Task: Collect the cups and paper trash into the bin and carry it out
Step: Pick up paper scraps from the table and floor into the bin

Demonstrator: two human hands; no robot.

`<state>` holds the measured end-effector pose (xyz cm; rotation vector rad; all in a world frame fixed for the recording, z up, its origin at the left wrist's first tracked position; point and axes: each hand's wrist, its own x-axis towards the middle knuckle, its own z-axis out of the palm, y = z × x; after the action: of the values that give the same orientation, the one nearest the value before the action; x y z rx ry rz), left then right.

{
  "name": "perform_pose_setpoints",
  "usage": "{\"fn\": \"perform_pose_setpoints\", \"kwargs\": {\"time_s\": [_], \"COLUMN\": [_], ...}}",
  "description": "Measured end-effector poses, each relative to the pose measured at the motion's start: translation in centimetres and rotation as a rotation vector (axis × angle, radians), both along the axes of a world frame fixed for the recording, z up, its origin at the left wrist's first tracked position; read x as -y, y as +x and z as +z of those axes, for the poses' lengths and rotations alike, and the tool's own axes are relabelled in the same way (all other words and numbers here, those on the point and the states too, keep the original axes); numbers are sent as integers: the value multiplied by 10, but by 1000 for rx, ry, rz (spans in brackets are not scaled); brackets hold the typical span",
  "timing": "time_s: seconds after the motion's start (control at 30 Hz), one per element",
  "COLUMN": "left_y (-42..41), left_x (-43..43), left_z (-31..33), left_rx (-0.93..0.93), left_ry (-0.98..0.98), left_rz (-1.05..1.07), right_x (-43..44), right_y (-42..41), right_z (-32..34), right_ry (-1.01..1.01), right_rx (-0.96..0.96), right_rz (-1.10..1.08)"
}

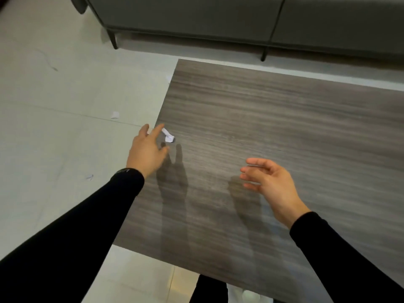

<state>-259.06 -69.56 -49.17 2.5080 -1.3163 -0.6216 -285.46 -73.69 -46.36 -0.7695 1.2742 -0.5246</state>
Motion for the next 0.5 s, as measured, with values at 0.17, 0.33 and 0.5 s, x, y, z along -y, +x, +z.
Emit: {"fn": "perform_pose_setpoints", "kwargs": {"time_s": [0.17, 0.33, 0.5], "left_y": [19, 4, -67], "left_x": [32, 43, 28], "left_z": [-31, -54, -35], "left_rx": [-7, 119, 37], "left_ry": [238, 185, 79], "left_rz": [-180, -258, -334], "right_x": [2, -4, -15], "right_y": [2, -13, -43], "right_z": [-11, -26, -23], "right_ry": [29, 75, 99], "right_rx": [-8, -41, -58], "right_rz": [24, -4, -124]}}
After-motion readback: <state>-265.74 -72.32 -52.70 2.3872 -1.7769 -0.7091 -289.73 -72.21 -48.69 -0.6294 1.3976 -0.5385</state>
